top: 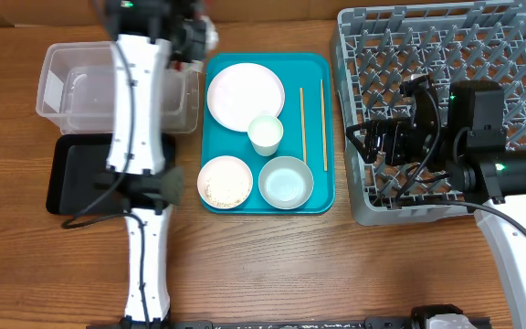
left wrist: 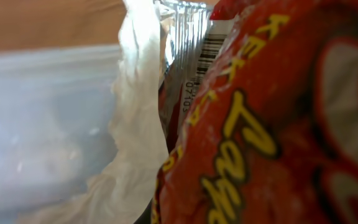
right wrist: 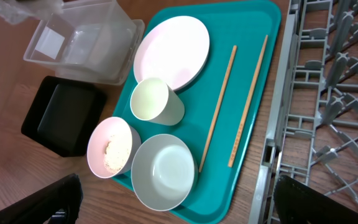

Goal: Sort waste into correct bins and load items into the dishwasher
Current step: 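Carry the wrapper and tissue left and drop them into the clear bin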

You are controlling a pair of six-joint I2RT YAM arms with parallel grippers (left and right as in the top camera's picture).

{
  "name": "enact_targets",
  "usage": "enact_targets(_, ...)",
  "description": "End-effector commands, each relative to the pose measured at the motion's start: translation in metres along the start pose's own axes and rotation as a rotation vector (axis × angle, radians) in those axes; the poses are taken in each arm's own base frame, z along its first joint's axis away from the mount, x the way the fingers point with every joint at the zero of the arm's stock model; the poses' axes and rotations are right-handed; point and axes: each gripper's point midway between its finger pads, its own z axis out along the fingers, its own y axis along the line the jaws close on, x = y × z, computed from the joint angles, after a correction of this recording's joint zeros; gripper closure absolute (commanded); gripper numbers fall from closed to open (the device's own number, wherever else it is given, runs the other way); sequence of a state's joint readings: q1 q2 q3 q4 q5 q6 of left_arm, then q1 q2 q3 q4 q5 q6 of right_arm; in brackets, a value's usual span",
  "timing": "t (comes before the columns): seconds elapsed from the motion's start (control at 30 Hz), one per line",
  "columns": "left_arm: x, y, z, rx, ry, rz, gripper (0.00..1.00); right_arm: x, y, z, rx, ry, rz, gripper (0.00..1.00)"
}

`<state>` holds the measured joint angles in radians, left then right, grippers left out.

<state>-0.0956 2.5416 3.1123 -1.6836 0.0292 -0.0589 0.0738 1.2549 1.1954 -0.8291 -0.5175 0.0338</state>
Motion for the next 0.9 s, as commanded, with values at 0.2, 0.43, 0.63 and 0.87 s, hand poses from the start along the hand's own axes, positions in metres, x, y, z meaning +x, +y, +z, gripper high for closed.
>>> enact_targets(0.2,0.028,0.097,0.027,-0.056,0.138,-0.31,0.94,-0.004,0.005,-0.004,-0.011,-0.007,-0.004,0.0)
enact_targets(0.43,0.046,0.123,0.051,-0.068,0.215,-0.295,0.1,-0.004,0.005,-0.004,-0.011,-0.007,-0.004,0.0)
enact_targets(0.63,0.03,0.124,0.037,-0.051,0.138,-0.265,0.0,-0.004,0.005,-0.004,-0.011,-0.007,-0.005,0.0)
enact_targets(0.87,0.009,0.11,-0.033,-0.014,-0.011,-0.214,0.0,-0.005,0.006,-0.004,-0.012,-0.011,-0.007,0.0)
